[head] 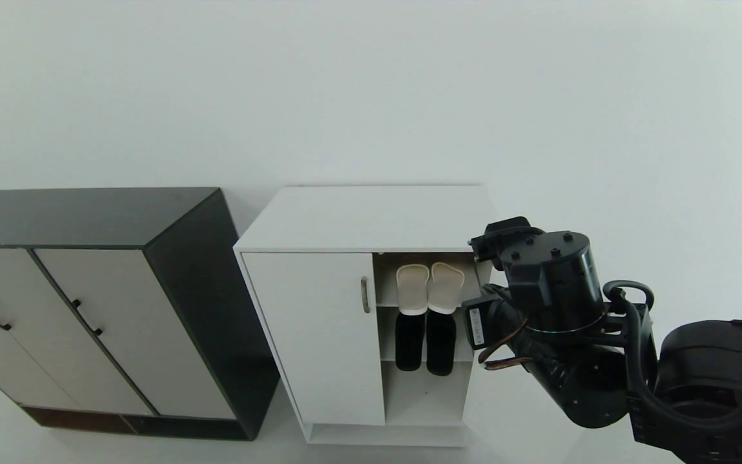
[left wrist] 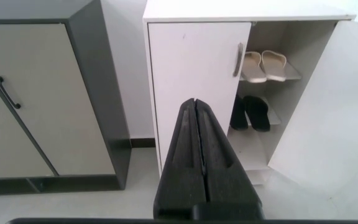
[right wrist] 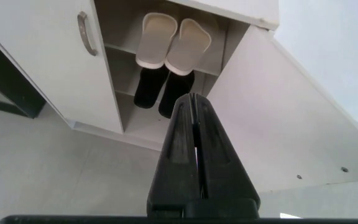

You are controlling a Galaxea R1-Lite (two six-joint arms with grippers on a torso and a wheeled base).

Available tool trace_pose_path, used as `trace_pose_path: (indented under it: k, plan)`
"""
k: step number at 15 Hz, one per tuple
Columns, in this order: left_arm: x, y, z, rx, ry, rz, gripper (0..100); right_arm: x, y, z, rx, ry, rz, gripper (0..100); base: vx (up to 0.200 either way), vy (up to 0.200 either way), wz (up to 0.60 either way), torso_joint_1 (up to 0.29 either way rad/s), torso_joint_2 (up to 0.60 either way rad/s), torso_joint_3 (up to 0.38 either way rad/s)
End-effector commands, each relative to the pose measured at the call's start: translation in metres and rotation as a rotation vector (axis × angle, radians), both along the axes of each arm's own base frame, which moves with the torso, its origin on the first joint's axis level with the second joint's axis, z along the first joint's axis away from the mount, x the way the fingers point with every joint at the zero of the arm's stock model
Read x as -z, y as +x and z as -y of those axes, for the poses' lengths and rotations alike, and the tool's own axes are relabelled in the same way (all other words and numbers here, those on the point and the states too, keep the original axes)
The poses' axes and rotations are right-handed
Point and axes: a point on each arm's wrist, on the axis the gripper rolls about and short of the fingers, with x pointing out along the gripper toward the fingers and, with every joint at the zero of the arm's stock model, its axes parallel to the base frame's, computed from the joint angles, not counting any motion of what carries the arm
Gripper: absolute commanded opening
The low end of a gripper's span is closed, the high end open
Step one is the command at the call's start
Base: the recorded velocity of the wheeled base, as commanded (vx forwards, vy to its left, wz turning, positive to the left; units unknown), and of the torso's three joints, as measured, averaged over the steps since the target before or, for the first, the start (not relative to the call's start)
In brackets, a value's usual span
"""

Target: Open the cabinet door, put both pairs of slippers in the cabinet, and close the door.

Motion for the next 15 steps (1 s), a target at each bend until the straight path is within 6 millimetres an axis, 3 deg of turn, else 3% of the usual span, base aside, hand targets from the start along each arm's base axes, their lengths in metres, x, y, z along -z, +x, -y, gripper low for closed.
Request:
trace_pose_path:
  k: [1, 10, 15]
  plan:
    - [-0.0001, 0.0001, 0.0000, 0.000, 0.000, -0.001, 0, 0.0007, -0.0003, 0.0001, 0.000, 0.001, 0.000, 0, 0.000, 0.000, 0.00, 0.271, -0.60, -0.334]
    - [-0.0001, 0.0001, 0.0000, 0.000, -0.002, -0.001, 0, 0.0042, -0.0009, 0.0009, -0.002, -0.017, -0.006, 0, 0.000, 0.000, 0.00, 0.025, -0.06, -0.029]
    - [-0.0001, 0.0001, 0.0000, 0.000, -0.002, -0.001, 0, 0.0064, -0.0019, 0.0014, -0.005, -0.028, -0.010, 0, 0.000, 0.000, -0.60, 0.003, 0.00, 0.001]
